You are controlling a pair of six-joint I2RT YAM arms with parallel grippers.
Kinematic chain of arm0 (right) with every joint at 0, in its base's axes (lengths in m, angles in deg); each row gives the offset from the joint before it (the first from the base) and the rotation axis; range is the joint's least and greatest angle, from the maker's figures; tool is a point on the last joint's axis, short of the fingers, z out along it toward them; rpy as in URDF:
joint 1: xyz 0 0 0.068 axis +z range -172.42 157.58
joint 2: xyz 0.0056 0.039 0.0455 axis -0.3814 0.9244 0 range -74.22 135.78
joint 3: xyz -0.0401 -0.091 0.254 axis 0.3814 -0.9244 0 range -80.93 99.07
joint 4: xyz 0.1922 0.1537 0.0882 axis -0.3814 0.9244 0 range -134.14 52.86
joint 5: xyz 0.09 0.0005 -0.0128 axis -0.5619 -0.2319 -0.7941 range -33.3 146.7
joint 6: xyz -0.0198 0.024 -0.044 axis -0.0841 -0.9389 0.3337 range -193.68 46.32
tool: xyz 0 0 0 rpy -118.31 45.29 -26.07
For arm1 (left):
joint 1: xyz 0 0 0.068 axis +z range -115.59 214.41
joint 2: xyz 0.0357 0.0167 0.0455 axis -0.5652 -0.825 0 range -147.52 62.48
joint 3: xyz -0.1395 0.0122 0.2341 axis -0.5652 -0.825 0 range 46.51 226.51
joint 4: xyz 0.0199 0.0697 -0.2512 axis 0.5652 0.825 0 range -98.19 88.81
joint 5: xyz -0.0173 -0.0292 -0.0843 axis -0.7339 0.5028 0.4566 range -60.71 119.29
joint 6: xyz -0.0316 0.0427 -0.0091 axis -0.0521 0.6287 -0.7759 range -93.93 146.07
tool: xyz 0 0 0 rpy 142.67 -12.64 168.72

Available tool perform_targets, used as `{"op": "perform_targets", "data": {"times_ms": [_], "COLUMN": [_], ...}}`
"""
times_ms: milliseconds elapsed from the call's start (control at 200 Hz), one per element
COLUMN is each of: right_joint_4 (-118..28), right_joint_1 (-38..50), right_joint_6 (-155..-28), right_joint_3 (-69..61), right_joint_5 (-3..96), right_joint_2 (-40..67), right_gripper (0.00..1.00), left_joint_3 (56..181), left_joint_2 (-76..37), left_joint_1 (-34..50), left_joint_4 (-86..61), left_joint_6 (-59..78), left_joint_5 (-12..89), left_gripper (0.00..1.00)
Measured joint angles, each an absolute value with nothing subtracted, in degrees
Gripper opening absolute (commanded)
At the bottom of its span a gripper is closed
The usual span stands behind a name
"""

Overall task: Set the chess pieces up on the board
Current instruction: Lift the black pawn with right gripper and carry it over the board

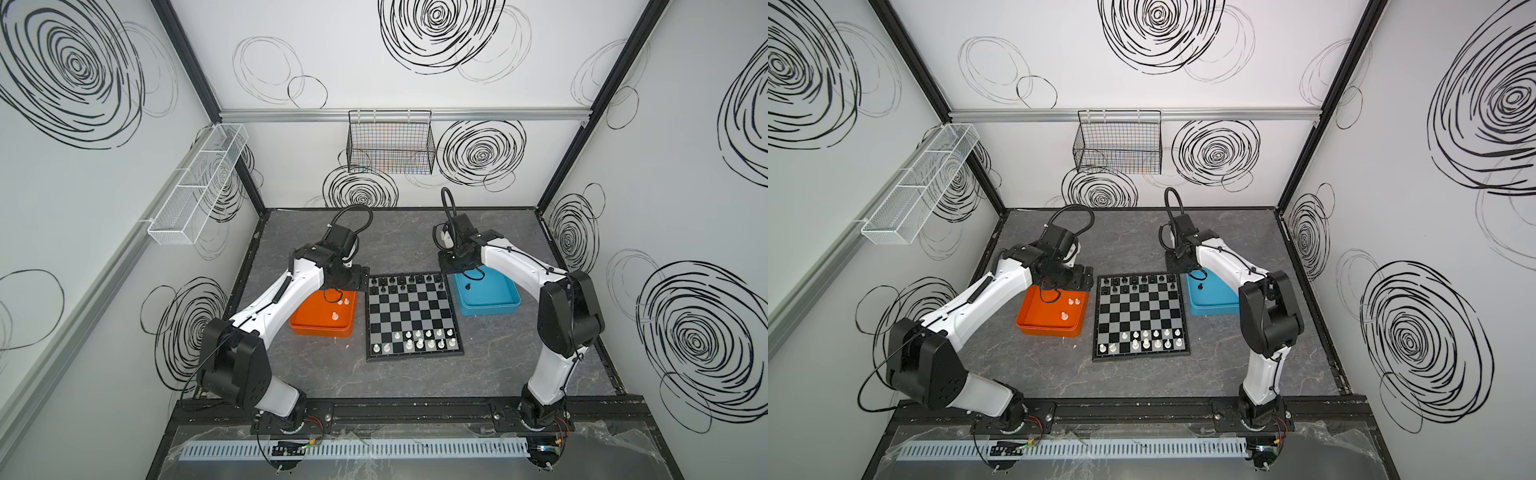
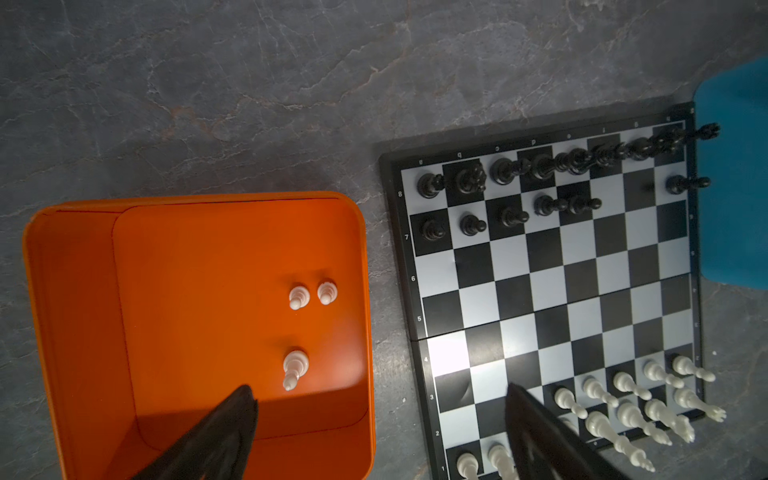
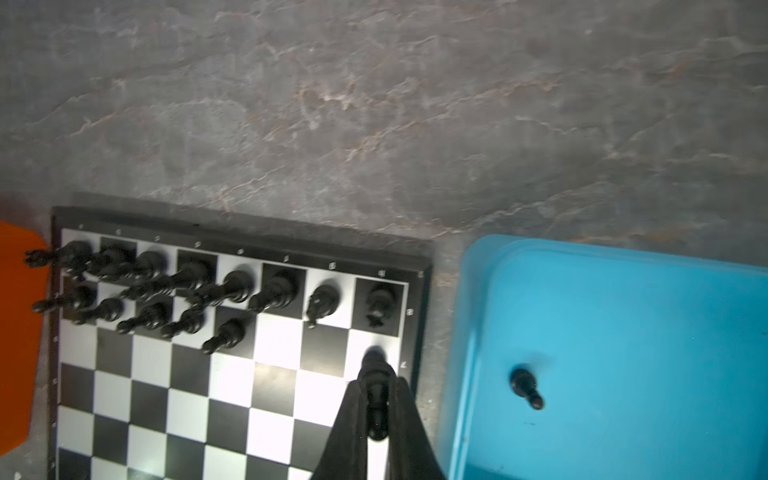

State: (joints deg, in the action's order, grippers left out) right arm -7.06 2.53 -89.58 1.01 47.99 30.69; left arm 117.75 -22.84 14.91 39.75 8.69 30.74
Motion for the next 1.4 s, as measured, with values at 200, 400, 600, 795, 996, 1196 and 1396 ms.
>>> {"op": "perform_targets", "data": {"times_ms": [200, 400, 600, 795, 996, 1196, 1396], "right_joint_4": [-7.1, -7.1, -7.1, -7.1, -7.2, -7.5, -8.0], "right_joint_1": [5.1, 6.1, 6.1, 6.2, 6.4, 6.4, 6.4], "right_joint_6": [-90.4, -90.7, -90.7, -90.7, -90.7, -90.7, -90.7], "right_joint_3": [1.0, 1.0, 1.0, 1.0, 1.0, 1.0, 1.0], "right_joint_5": [47.8, 47.8, 47.8, 47.7, 47.7, 47.7, 47.5], "right_joint_2": [32.1, 34.1, 34.8, 35.4, 36.2, 36.8, 37.7], "right_gripper": [0.11, 0.11, 0.11, 0.12, 0.12, 0.12, 0.13], "left_joint_3": [116.7, 115.8, 115.5, 114.9, 114.8, 114.6, 114.3], "left_joint_2": [-21.3, -21.3, -21.3, -21.3, -21.3, -21.3, -21.3], "left_joint_1": [16.4, 16.5, 16.5, 16.6, 16.6, 16.6, 16.6], "left_joint_4": [39.7, 39.6, 39.6, 39.3, 39.2, 38.4, 38.2], "left_joint_6": [8.7, 8.7, 8.7, 8.7, 8.7, 8.7, 8.7], "left_joint_5": [31.1, 32.0, 32.3, 32.6, 32.9, 32.9, 33.0], "left_gripper": [0.96, 0.96, 0.96, 0.96, 0.96, 0.96, 0.96]}}
